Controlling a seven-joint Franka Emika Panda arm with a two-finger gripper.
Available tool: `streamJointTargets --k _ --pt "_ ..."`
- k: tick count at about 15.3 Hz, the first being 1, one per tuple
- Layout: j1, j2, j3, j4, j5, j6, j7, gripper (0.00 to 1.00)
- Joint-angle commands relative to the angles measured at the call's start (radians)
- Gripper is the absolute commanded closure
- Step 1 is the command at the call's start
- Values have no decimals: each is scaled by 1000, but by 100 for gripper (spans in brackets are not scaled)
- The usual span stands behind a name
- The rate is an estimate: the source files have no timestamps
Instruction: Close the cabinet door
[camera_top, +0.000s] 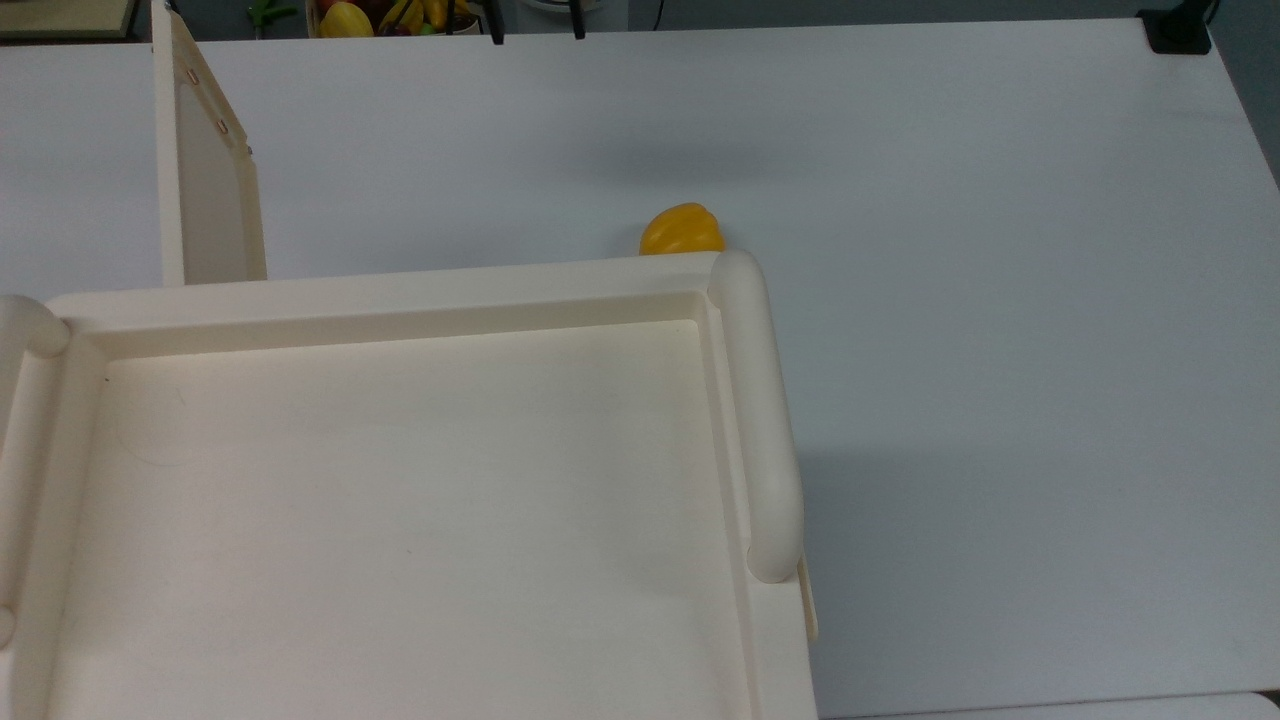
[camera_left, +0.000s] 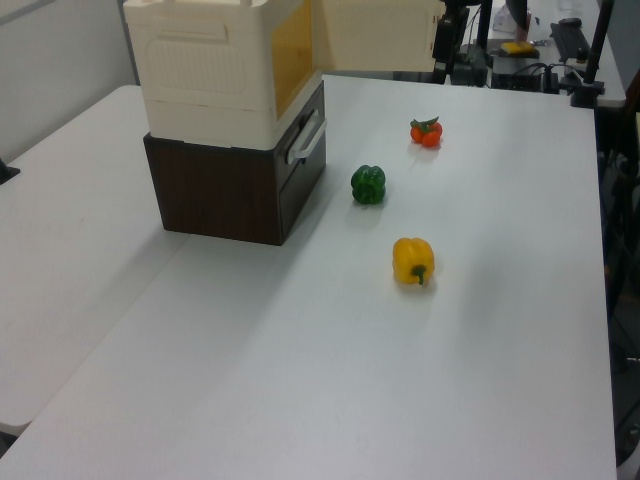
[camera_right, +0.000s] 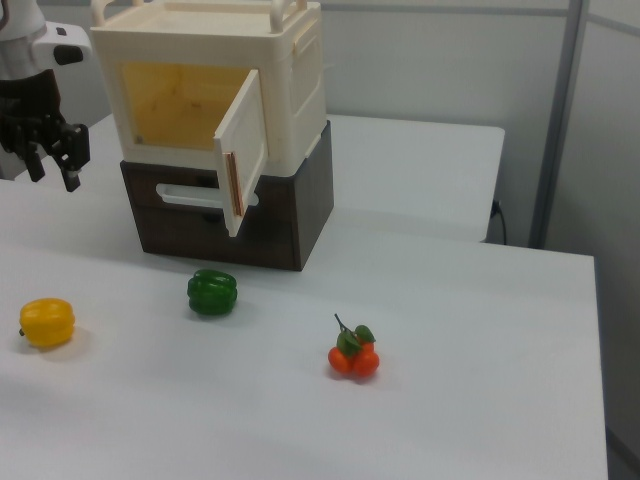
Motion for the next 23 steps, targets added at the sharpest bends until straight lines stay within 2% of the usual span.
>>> streamJointTargets --k 1,2,4,6,14,17,20,23 --pt "-9 -21 -10 -12 -5 15 -6 97" --pt "-16 -21 -11 -12 -5 17 -10 100" --pt "-27 -22 -30 -15 -7 6 -16 100" --pt "-27 -25 -71 -18 -7 6 -18 100" --pt "-49 -10 -310 -19 -7 37 -358 100" --pt "-50 7 -382 -44 2 162 -412 100" --pt "-53 45 -432 -45 54 315 -398 100" --pt "-62 97 -447 -45 191 507 -397 100"
